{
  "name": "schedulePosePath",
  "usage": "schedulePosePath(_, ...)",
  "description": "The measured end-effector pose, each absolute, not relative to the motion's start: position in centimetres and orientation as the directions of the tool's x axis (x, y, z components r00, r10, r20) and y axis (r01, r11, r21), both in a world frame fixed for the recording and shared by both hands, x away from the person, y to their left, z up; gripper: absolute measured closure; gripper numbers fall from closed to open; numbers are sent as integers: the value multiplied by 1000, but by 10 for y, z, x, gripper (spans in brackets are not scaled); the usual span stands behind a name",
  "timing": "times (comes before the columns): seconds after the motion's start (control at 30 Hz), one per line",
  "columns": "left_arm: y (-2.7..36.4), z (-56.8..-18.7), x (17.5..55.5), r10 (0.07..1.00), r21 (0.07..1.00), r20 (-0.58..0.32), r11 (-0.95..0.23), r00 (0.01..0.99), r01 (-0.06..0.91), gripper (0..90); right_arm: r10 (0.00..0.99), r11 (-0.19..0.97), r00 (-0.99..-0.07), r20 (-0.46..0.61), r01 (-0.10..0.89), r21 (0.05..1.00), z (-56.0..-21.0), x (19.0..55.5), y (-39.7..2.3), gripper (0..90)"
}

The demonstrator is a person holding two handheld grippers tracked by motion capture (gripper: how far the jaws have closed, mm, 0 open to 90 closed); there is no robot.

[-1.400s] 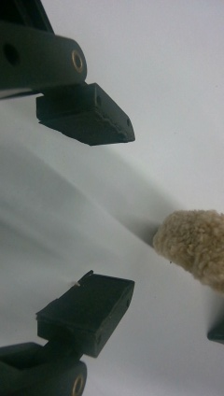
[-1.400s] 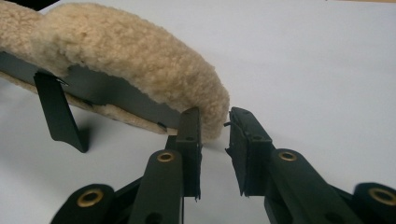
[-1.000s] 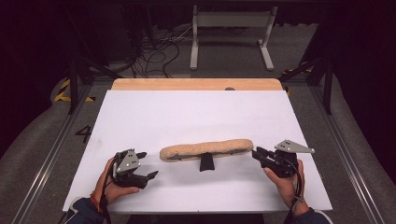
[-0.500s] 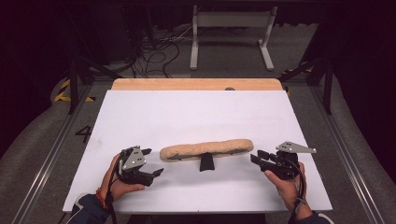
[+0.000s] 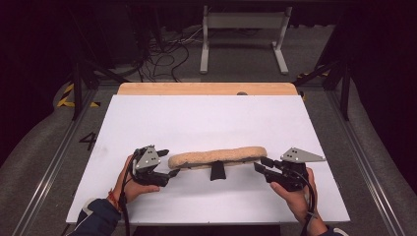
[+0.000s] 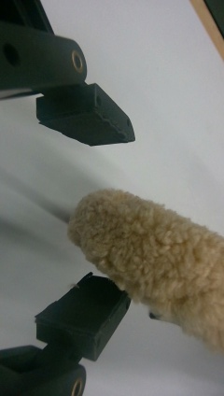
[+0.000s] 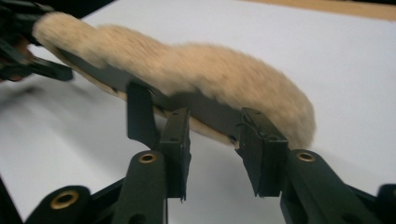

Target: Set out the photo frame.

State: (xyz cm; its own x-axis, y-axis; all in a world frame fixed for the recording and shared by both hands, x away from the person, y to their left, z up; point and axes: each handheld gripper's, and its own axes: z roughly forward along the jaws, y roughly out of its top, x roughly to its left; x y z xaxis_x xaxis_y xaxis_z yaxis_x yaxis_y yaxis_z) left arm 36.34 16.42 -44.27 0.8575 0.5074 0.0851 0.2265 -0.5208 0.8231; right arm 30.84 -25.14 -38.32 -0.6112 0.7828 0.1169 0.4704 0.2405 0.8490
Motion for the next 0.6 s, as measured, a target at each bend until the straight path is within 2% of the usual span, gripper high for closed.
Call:
schedulePosePath(0.1,163,-443,364,505,821,78,-522,860,232,269,761,268,-640,100,452,851,-376,311,-242,562)
schedulePosePath(0.2,164,-442,365,502,828,70,-512,862,231,277,756,286,-648,93,455,843,-374,313,-236,561)
schedulePosePath(0.3,163,-443,366,494,828,69,-513,867,227,297,750,299,-655,97,466,833,-375,315,-232,598)
schedulePosePath(0.4,161,-443,366,487,823,68,-521,871,227,297,691,383,-722,32,403,831,-366,319,-224,596)
schedulePosePath(0.47,160,-443,366,486,820,67,-524,872,229,298,685,396,-728,13,388,832,-362,321,-222,593)
schedulePosePath(0.6,159,-443,368,478,820,66,-526,876,226,305,642,455,-767,7,388,801,-354,336,-201,515)
